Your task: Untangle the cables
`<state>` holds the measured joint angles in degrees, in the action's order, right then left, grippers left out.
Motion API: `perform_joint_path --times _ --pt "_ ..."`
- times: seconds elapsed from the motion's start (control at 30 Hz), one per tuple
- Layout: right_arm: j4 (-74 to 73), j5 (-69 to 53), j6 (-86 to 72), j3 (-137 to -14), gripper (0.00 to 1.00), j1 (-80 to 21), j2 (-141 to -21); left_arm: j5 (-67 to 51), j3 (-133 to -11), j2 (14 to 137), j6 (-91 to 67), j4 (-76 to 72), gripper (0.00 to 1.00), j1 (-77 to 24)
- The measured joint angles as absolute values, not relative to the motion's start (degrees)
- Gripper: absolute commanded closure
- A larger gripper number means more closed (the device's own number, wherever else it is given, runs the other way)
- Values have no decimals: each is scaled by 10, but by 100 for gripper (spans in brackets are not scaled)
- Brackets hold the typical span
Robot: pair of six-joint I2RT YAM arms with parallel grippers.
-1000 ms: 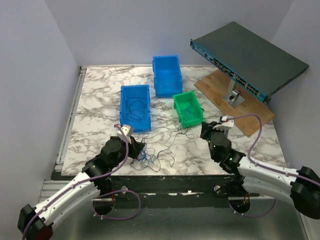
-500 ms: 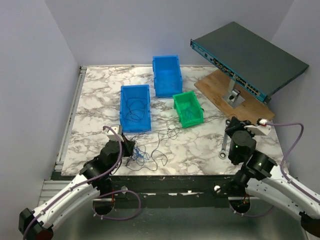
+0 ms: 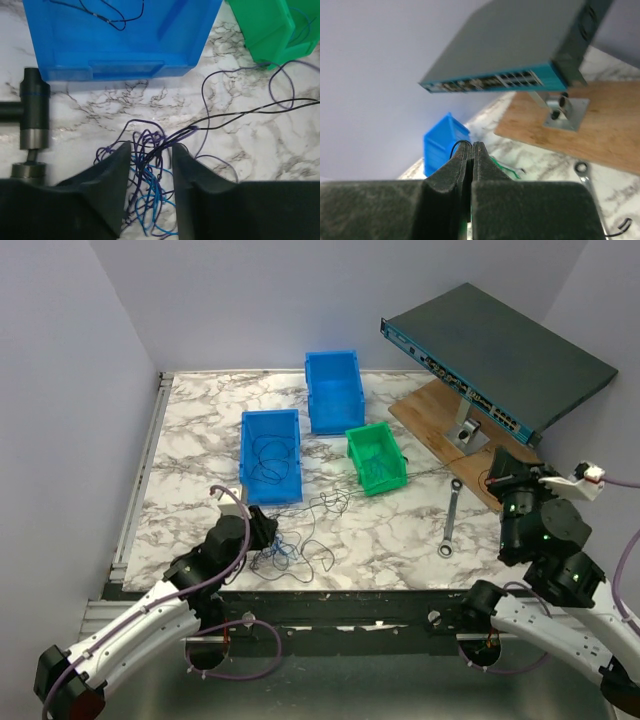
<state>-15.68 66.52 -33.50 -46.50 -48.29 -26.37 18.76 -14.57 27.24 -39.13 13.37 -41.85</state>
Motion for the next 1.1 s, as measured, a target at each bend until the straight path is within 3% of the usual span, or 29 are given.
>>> perform_joint_path --times 0.1,0.3,0.47,0.8,1.0,1.1 --pt "-124 606 -279 -525 99 -483 -299 186 -147 283 -390 136 35 -418" --pt "-120 414 -228 -681 99 -481 -459 146 -148 281 -373 133 33 -417" --pt "-133 272 -213 -733 99 -481 -560 89 -195 301 -354 120 31 -418" --pt "-131 135 -210 -801 99 -481 -615 -2 -334 425 -278 14 27 -432" --pt "-121 106 -210 -834 99 -481 -627 -55 -406 531 -259 -44 34 -440" --pt "-120 99 -212 -834 99 -481 -628 -82 -430 568 -259 -66 54 -443"
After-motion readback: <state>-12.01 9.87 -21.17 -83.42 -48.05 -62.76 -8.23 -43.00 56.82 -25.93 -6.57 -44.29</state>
